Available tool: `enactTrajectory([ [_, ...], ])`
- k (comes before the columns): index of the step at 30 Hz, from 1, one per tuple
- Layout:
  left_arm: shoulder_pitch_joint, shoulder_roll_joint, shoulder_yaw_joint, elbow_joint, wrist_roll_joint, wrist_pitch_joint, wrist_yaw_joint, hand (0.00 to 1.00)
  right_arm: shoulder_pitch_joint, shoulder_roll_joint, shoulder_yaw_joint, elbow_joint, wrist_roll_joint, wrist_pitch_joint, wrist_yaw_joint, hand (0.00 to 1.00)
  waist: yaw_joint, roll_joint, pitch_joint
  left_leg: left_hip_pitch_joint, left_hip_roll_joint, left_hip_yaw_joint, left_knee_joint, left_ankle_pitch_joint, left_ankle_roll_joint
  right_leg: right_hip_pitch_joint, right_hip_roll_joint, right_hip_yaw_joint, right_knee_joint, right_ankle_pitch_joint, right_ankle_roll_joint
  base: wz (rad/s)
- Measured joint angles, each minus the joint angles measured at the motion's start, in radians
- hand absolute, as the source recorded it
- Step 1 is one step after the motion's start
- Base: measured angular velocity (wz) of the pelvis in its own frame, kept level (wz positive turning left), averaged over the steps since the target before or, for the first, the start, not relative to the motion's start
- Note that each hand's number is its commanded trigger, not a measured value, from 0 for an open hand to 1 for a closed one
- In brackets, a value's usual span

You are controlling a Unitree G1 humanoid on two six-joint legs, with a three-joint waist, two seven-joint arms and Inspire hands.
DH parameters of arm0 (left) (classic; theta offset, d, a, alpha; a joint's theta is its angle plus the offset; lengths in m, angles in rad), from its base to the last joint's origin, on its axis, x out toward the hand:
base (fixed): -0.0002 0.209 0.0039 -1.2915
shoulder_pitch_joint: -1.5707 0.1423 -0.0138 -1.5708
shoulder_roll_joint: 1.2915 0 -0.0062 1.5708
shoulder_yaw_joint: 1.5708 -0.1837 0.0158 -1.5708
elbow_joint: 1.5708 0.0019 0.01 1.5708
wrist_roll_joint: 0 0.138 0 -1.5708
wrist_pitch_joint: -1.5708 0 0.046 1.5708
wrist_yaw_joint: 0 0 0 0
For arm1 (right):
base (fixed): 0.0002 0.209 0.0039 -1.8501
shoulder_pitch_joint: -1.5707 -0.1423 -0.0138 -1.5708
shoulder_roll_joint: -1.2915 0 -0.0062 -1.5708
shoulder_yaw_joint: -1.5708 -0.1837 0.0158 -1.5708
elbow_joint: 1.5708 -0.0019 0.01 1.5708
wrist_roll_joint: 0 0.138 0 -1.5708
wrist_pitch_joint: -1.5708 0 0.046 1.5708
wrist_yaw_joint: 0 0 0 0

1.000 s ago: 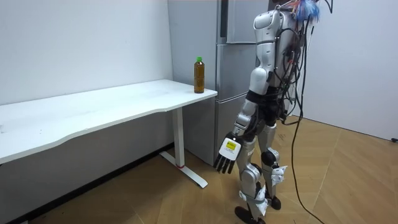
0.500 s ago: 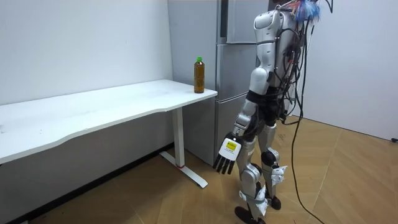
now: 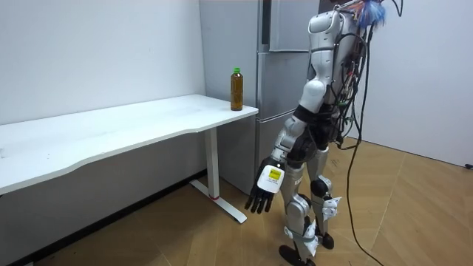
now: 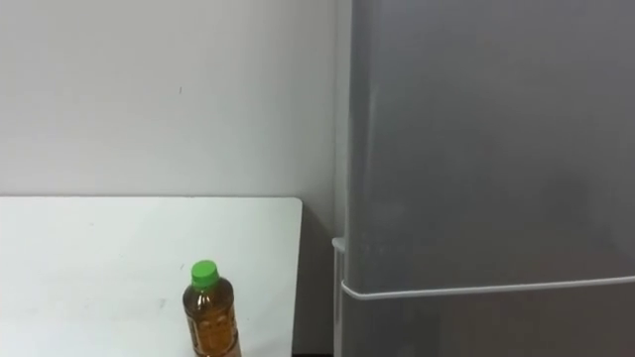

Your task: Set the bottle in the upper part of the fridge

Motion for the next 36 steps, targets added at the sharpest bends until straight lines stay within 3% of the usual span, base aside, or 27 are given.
enactTrajectory([
  [4,0.004,0.001,0.051,-0.111,-0.072,-0.002,0.084,0.0,0.009,-0.001,-0.021,-0.02,-0.029,0.0,-0.008,0.0,0.004,0.008,-0.0009,0.001,-0.001,-0.002,0.0,0.0,0.0,0.0,0.0,-0.004,0.0,0.0,0.0,0.01],
  [8,-0.001,0.011,0.064,-0.233,-0.148,-0.065,0.153,0.0,0.026,-0.003,-0.021,-0.048,-0.03,-0.004,-0.021,0.0,0.007,0.013,-0.0018,0.002,0.0,0.003,-0.001,0.0,0.0,-0.001,-0.001,-0.006,0.002,0.0,0.0,0.01],
  [14,0.0,0.013,0.066,-0.403,-0.169,-0.09,0.23,0.0,0.045,-0.003,-0.023,-0.082,-0.045,-0.014,-0.035,0.0,0.009,0.018,-0.003,0.001,0.0,0.0,0.0,0.0,0.0,-0.001,0.0,-0.007,0.002,0.0,0.0,0.01],
  [18,-0.017,0.029,0.066,-0.499,-0.167,-0.13,0.273,0.0,0.048,-0.003,-0.023,-0.091,-0.052,-0.015,-0.051,0.0,0.013,0.018,-0.0043,0.001,-0.001,0.0,0.0,0.0,0.0,0.0,-0.001,-0.008,0.002,0.0,0.0,0.01],
  [21,-0.016,0.036,0.07,-0.62,-0.166,-0.129,0.306,0.0,0.061,-0.003,-0.024,-0.091,-0.052,-0.019,-0.053,0.0,0.024,0.017,-0.005,0.0,-0.001,0.0,0.0,0.0,0.0,-0.001,-0.001,-0.007,0.002,0.0,0.0,0.0],
  [23,-0.017,0.037,0.083,-0.769,-0.14,-0.133,0.324,0.0,0.077,-0.003,-0.025,-0.11,-0.051,-0.022,-0.052,0.0,0.036,0.014,-0.0083,0.002,-0.001,0.0,0.0,0.0,0.0,0.0,-0.001,-0.007,0.003,0.0,0.0,0.0],
  [31,-0.03,0.056,0.147,-1.071,0.002,-0.143,0.346,0.0,0.077,0.003,-0.044,-0.115,-0.082,-0.027,-0.042,0.0,0.028,0.02,-0.0073,-0.002,-0.002,-0.011,0.001,0.001,0.0,-0.001,-0.001,-0.012,0.001,0.0,0.0,0.02],
  [36,-0.066,0.071,0.163,-1.196,0.054,-0.144,0.316,0.0,0.078,0.004,-0.063,-0.112,-0.087,-0.031,-0.042,0.0,0.028,0.021,-0.0057,-0.006,-0.004,-0.024,0.002,0.002,0.0,0.004,-0.002,-0.027,-0.002,0.0,0.0,0.07],
])
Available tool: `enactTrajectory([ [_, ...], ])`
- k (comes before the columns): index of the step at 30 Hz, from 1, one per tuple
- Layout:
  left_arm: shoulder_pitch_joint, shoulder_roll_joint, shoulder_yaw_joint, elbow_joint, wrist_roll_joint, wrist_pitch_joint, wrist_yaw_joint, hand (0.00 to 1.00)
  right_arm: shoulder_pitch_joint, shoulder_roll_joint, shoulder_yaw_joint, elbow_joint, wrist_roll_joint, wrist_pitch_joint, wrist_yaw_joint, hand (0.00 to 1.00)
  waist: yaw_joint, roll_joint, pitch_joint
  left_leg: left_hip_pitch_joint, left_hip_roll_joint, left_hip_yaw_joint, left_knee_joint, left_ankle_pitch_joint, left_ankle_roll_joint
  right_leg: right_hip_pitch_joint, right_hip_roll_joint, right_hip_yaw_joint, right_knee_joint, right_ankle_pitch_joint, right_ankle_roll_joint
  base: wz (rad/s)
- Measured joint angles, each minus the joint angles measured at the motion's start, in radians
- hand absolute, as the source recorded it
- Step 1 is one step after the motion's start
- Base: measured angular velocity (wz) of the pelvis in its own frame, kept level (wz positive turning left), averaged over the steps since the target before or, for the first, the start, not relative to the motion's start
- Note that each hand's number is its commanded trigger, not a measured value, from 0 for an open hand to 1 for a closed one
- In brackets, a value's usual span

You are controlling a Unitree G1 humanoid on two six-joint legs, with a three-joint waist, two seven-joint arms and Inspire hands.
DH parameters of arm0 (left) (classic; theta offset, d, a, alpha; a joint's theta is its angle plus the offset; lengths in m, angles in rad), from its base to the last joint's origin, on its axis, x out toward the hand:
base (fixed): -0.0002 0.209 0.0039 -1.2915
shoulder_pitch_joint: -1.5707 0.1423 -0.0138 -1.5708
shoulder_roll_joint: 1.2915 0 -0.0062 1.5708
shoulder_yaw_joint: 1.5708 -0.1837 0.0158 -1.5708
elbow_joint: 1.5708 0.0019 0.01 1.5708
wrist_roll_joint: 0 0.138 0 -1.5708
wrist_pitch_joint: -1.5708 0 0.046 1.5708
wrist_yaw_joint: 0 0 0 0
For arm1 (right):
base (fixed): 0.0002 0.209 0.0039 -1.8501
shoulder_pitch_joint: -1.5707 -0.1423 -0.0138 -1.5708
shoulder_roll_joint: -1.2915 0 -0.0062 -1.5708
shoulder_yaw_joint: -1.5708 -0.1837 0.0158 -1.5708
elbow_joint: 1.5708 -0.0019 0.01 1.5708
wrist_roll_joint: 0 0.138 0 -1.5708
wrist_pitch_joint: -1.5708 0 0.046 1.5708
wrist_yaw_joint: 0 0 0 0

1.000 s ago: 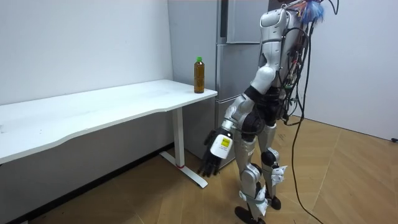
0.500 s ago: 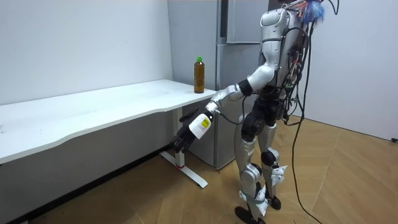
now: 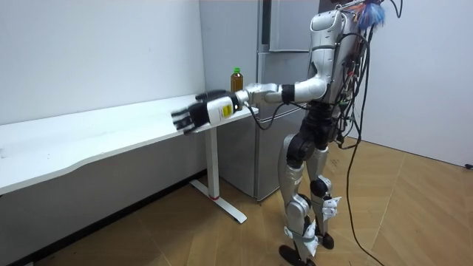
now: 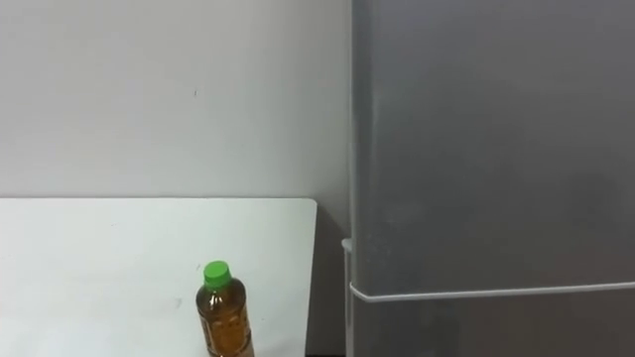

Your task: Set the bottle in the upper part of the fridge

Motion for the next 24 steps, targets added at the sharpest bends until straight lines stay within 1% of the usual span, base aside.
enactTrajectory([
  [2,-0.002,0.005,0.018,-0.063,0.015,0.0,-0.026,0.0,0.0,0.0,-0.002,0.0,0.0,-0.001,0.0,0.0,-0.001,0.0,0.0022,0.0,0.0,0.003,0.0,0.0,0.0,-0.001,0.0,0.0,-0.001,0.0,0.0,0.0],
  [6,-0.003,0.005,0.022,-0.127,0.094,0.0,-0.053,0.0,0.001,0.001,-0.018,0.005,0.006,-0.002,0.007,0.0,-0.003,-0.002,0.0041,-0.002,0.0,0.002,0.007,0.0,0.0,-0.001,0.0,0.0,-0.002,0.0,0.0,0.0],
  [8,-0.016,0.005,0.022,-0.153,0.144,0.002,-0.074,0.0,0.0,0.0,-0.019,0.013,0.013,-0.003,0.021,0.0,-0.003,-0.004,0.0051,-0.006,0.0,0.001,0.009,0.0,0.0,-0.003,0.0,0.0,-0.002,0.0,0.0,0.04],
  [9,-0.022,0.004,0.022,-0.159,0.15,0.003,-0.078,0.0,-0.002,0.001,-0.02,0.016,0.013,-0.003,0.023,0.0,-0.003,-0.005,0.0051,-0.009,-0.001,-0.001,0.011,0.0,0.0,-0.004,0.0,-0.001,-0.002,0.0,0.0,0.03],
  [10,-0.036,0.004,0.02,-0.179,0.151,0.006,-0.082,0.0,-0.005,0.001,-0.02,0.032,0.015,-0.004,0.024,0.0,-0.004,-0.006,0.0068,-0.011,-0.001,-0.001,0.011,0.0,0.0,-0.006,0.0,-0.001,-0.002,0.0,0.0,0.0],
  [11,-0.047,0.004,0.018,-0.2,0.151,0.015,-0.094,0.0,-0.006,0.001,-0.02,0.034,0.021,-0.002,0.029,0.0,-0.004,-0.006,0.0076,-0.013,0.0,-0.001,0.006,0.0,0.0,-0.006,0.0,-0.002,-0.002,0.0,0.0,0.0],
  [14,-0.051,0.004,0.009,-0.248,0.153,0.024,-0.127,0.0,-0.014,0.002,-0.02,0.034,0.017,-0.002,0.034,0.0,-0.012,-0.005,0.0071,-0.012,0.0,0.002,0.003,0.0,0.0,-0.008,0.0,0.0,-0.002,0.0,0.0,0.0],
  [15,-0.052,0.004,0.003,-0.263,0.154,0.026,-0.15,0.0,-0.017,0.001,-0.02,0.036,0.012,0.001,0.04,0.0,-0.014,-0.005,0.0069,-0.012,0.0,0.003,0.002,0.0,0.0,-0.01,0.0,0.002,-0.002,0.0,0.0,-0.03],
  [17,-0.052,0.004,-0.005,-0.278,0.17,0.041,-0.187,0.0,-0.026,0.001,-0.02,0.045,0.011,0.003,0.044,0.0,-0.024,-0.006,0.0056,-0.013,0.0,0.002,0.002,0.0,0.0,-0.01,0.0,0.001,-0.002,0.0,0.0,0.0],
  [18,-0.053,0.004,-0.013,-0.293,0.171,0.054,-0.211,0.0,-0.026,0.002,-0.02,0.047,0.012,0.008,0.045,0.0,-0.03,-0.008,0.0035,-0.013,0.0,0.0,0.003,0.0,0.0,-0.01,0.0,0.001,-0.002,0.0,0.0,0.0],
  [19,-0.055,0.004,-0.023,-0.311,0.169,0.067,-0.237,0.0,-0.025,0.003,-0.021,0.047,0.012,0.008,0.045,0.0,-0.033,-0.008,0.0033,-0.013,0.0,0.0,0.004,0.0,0.0,-0.009,0.0,0.001,-0.002,0.0,0.0,0.0],
  [20,-0.059,0.004,-0.025,-0.316,0.169,0.071,-0.255,0.0,-0.025,0.004,-0.021,0.047,0.012,0.008,0.045,0.0,-0.034,-0.011,0.0015,-0.013,0.0,0.0,0.005,0.0,0.0,-0.009,0.0,0.001,-0.002,0.0,0.0,0.03],
  [22,-0.087,0.004,-0.041,-0.342,0.169,0.091,-0.322,0.0,-0.026,0.004,-0.022,0.047,0.012,0.009,0.05,0.0,-0.04,-0.008,0.0015,-0.013,0.0,0.001,0.008,0.0,0.0,-0.006,0.0,0.0,-0.002,0.0,0.0,0.04],
  [23,-0.11,0.004,-0.046,-0.35,0.168,0.107,-0.36,0.0,-0.029,0.004,-0.021,0.046,0.01,0.013,0.056,0.0,-0.04,-0.008,0.0014,-0.013,0.0,0.002,0.009,0.0,0.0,-0.007,0.0,0.001,-0.002,0.0,0.0,0.0],
  [24,-0.122,0.004,-0.049,-0.353,0.168,0.115,-0.377,0.0,-0.03,0.004,-0.021,0.046,0.008,0.017,0.059,0.0,-0.04,-0.01,-0.0004,-0.013,0.0,0.003,0.01,0.0,0.0,-0.007,0.0,0.001,-0.002,0.0,0.0,-0.03],
])
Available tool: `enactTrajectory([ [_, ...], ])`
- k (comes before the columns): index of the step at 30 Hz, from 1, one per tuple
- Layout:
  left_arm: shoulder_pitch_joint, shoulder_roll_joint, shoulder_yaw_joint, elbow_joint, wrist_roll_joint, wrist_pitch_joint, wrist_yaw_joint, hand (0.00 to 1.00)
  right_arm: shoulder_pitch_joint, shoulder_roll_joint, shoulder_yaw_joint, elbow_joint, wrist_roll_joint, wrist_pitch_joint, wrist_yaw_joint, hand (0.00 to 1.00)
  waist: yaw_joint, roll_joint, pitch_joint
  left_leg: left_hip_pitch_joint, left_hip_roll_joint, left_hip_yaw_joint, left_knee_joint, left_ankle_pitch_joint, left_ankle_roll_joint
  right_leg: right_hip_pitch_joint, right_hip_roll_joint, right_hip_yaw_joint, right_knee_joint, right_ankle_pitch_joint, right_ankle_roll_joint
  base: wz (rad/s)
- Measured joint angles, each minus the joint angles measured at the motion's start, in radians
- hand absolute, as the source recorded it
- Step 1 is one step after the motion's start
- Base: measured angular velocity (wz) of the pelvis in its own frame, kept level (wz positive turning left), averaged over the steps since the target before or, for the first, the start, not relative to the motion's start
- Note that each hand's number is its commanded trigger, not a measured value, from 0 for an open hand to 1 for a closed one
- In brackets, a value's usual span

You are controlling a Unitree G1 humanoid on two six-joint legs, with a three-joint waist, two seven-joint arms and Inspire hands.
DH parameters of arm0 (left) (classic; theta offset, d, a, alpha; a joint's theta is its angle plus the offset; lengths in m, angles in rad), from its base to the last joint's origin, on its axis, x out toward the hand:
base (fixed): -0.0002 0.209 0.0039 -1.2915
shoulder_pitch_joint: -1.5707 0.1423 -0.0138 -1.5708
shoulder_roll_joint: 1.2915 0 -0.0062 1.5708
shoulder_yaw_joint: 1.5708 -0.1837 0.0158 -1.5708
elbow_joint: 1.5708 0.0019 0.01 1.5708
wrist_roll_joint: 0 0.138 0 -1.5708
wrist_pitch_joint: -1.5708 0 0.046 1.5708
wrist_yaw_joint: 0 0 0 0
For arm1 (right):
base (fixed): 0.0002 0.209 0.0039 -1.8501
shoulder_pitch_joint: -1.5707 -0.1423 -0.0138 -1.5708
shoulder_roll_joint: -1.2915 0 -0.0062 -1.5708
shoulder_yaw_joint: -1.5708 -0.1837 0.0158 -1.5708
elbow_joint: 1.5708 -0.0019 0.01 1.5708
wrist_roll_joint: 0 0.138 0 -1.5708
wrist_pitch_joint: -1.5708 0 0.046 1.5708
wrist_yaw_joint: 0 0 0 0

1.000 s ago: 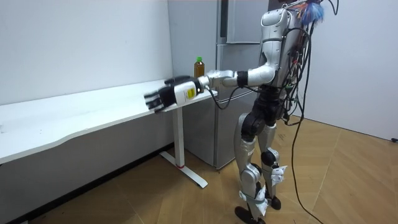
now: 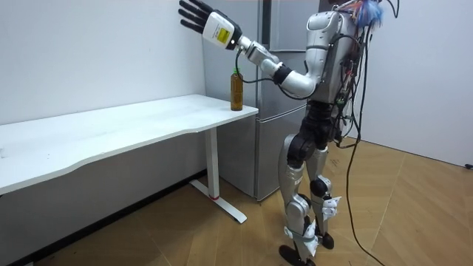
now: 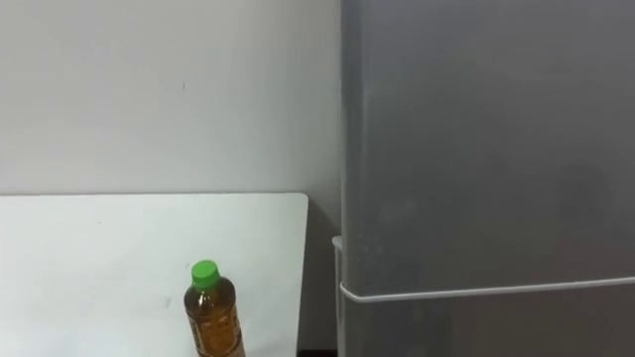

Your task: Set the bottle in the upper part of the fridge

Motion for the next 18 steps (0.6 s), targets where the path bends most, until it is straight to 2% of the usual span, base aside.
enactTrajectory([
  [1,-0.021,0.0,-0.007,-0.002,0.0,0.015,-0.036,0.0,-0.003,0.0,0.0,-0.001,-0.003,0.009,0.006,0.0,-0.002,0.008,0.0025,0.0,0.0,0.0,0.003,0.0,0.0,0.0,0.0,0.001,0.0,0.0,0.0,0.0],
  [5,-0.065,0.0,-0.075,-0.003,0.0,0.08,-0.129,0.0,-0.021,-0.002,0.002,-0.002,-0.001,0.037,0.007,0.0,-0.025,0.016,-0.0009,0.001,0.0,0.0,0.004,0.0,0.0,0.001,0.0,0.001,0.001,0.0,0.0,0.0],
  [7,-0.077,-0.001,-0.114,-0.009,-0.004,0.114,-0.168,0.0,-0.025,-0.004,0.005,-0.001,0.0,0.044,0.007,0.0,-0.042,0.019,0.0,0.0,0.0,0.0,0.003,0.0,0.0,0.001,0.0,0.001,0.001,0.0,0.0,0.0],
  [11,-0.106,-0.005,-0.181,-0.038,-0.051,0.163,-0.26,0.0,-0.044,-0.004,0.005,0.0,0.001,0.058,0.01,0.0,-0.068,0.024,-0.0033,-0.004,0.001,0.004,-0.002,0.0,0.0,-0.009,0.0,0.004,0.001,0.0,0.0,-0.04],
  [18,-0.118,-0.006,-0.245,-0.066,-0.116,0.199,-0.362,0.0,-0.059,-0.004,0.005,0.001,-0.006,0.09,0.015,0.0,-0.096,0.021,-0.0042,-0.001,0.001,0.014,0.008,0.002,0.0,-0.014,-0.001,0.01,0.003,0.0,0.0,-0.03],
])
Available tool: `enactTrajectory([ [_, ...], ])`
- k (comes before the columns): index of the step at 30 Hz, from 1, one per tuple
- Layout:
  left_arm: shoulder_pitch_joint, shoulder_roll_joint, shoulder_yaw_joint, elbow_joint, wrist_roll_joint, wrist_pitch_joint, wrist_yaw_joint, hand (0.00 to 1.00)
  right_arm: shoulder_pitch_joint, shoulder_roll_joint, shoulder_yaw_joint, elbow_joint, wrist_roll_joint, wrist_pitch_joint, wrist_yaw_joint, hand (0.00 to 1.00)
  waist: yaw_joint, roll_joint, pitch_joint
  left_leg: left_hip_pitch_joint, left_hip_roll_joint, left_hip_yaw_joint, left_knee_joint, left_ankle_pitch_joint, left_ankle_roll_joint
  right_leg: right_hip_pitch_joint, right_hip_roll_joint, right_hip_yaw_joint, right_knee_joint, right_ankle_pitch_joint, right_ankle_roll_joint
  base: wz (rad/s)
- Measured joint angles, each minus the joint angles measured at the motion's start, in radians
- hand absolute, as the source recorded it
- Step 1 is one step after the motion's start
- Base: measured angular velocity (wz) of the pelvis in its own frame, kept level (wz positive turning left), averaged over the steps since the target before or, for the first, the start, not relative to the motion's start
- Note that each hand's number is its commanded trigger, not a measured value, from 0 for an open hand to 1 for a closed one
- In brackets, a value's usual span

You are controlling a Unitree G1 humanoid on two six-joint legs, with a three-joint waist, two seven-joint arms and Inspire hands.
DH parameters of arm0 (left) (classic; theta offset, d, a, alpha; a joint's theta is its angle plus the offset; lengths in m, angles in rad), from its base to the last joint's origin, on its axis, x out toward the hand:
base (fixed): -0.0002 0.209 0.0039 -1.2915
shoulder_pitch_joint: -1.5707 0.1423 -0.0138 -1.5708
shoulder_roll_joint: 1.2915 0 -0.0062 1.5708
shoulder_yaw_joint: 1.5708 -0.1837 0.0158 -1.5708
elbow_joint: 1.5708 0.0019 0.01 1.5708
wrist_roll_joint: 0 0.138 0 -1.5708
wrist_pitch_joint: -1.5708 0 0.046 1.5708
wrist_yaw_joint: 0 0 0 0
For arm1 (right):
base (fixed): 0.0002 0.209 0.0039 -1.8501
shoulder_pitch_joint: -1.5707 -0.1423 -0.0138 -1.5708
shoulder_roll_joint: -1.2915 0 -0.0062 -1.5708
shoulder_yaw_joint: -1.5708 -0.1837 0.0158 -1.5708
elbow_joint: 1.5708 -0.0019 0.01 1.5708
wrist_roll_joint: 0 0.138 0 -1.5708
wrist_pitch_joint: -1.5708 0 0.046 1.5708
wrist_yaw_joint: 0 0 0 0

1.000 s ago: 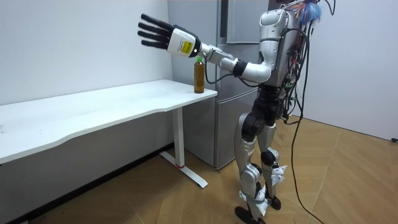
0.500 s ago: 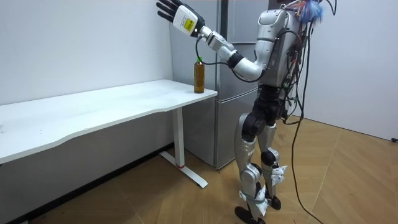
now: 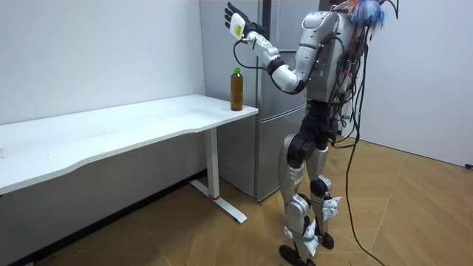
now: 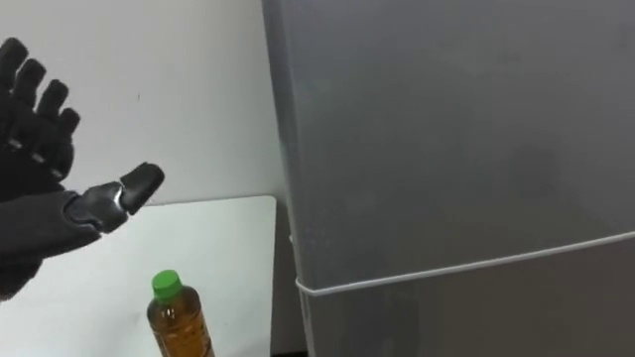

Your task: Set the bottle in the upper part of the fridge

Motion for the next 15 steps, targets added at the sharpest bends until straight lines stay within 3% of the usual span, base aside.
enactTrajectory([
  [6,-0.002,-0.002,-0.053,0.001,-0.041,0.043,-0.071,0.0,-0.017,0.0,0.019,-0.002,0.001,0.011,-0.001,0.0,-0.018,-0.001,0.001,-0.014,0.001,0.014,0.007,0.0,0.0,-0.009,0.0,0.013,0.001,0.0,0.0,-0.05],
  [10,-0.035,-0.004,-0.082,0.001,-0.04,0.073,-0.107,0.0,-0.023,-0.002,0.031,-0.005,0.001,0.011,-0.002,0.0,-0.03,0.005,0.0027,-0.017,0.003,0.02,0.009,0.0,0.0,-0.015,0.0,0.016,0.007,0.0,0.0,-0.02],
  [15,-0.072,-0.006,-0.092,0.001,-0.041,0.079,-0.136,0.0,-0.024,-0.009,0.038,-0.007,0.002,0.014,0.001,0.0,-0.032,0.009,0.0016,-0.015,0.004,0.025,0.006,0.0,0.0,-0.018,0.001,0.02,0.009,0.0,0.0,-0.02],
])
